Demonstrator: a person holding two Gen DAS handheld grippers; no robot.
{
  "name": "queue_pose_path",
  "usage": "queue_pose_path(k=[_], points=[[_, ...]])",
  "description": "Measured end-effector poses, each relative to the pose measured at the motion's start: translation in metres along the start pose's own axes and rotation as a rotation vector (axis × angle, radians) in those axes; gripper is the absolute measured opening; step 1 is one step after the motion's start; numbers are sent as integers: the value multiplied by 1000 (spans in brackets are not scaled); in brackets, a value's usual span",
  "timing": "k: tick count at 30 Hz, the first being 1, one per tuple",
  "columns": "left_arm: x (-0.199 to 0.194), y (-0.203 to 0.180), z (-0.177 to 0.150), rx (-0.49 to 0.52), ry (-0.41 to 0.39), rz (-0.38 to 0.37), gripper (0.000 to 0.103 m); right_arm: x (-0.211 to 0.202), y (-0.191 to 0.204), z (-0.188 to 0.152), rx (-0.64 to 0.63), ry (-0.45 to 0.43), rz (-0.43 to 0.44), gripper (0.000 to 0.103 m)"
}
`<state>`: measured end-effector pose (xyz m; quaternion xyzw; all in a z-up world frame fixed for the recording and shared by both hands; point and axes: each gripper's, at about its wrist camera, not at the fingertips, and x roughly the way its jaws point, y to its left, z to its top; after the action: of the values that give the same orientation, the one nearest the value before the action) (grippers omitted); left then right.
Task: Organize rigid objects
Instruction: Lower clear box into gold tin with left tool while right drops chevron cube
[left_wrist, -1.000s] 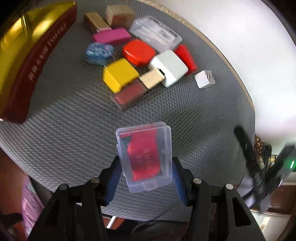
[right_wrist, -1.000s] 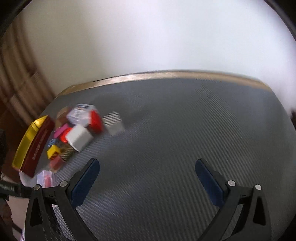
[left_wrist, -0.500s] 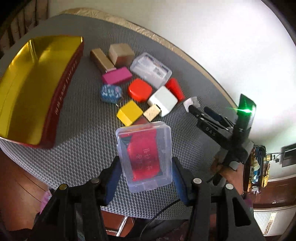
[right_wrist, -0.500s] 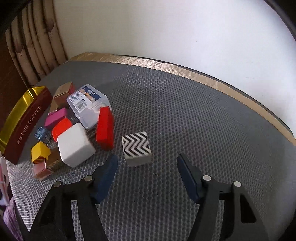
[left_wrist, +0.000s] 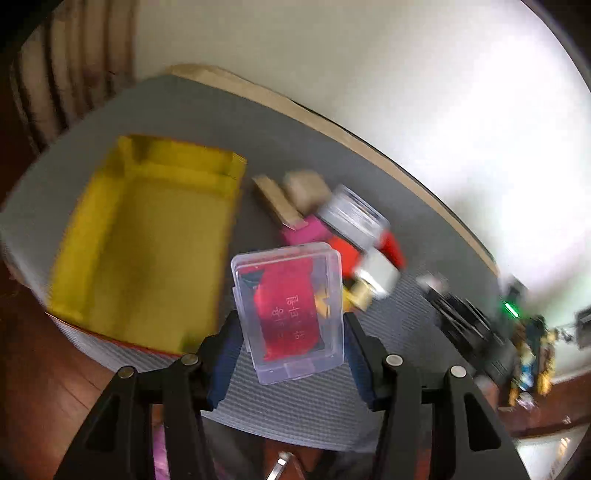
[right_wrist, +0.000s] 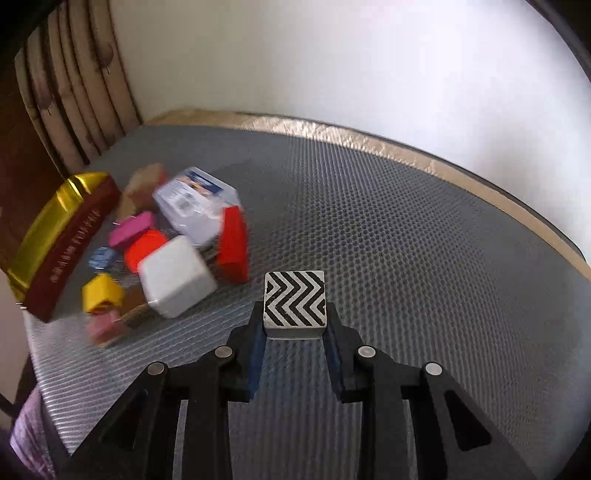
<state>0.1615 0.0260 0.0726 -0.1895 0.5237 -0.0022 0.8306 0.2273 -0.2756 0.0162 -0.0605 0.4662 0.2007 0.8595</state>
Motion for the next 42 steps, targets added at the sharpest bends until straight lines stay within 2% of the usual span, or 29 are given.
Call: queue_pose_path(k=[4, 5, 7, 11, 18, 25, 27, 30, 35, 37, 39, 42], points=[[-4, 40, 27, -20, -25, 70, 55, -32, 17, -7, 27, -64, 42, 27], [-2, 47, 33, -56, -5, 104, 55, -38, 22, -6, 33, -76, 58, 27], [7, 63, 43, -47, -12, 146, 55, -48, 33, -3, 38, -98, 89, 27], [27, 80, 63, 8, -16, 168, 55, -60, 65, 6, 20, -118, 139, 27], [74, 112, 92, 45, 14, 183, 55, -54, 113, 27, -27, -119, 212, 27], [101, 134, 108, 47, 45, 200, 56, -40, 156, 51, -75, -112, 259, 27], [104, 136, 111, 84, 40, 237, 56, -33, 168, 59, -88, -104, 278, 27], [111, 139, 113, 133, 74, 261, 56, -22, 184, 69, -107, -94, 304, 27], [109, 137, 112, 218, 40, 279, 57, -1, 211, 89, -122, -77, 348, 27], [94, 139, 111, 177, 16, 228, 56, 6, 222, 96, -132, -70, 365, 27], [70, 145, 108, 116, -55, 176, 57, 16, 230, 103, -139, -60, 379, 27], [34, 152, 96, 44, -136, 167, 59, 35, 244, 114, -163, -48, 398, 27]])
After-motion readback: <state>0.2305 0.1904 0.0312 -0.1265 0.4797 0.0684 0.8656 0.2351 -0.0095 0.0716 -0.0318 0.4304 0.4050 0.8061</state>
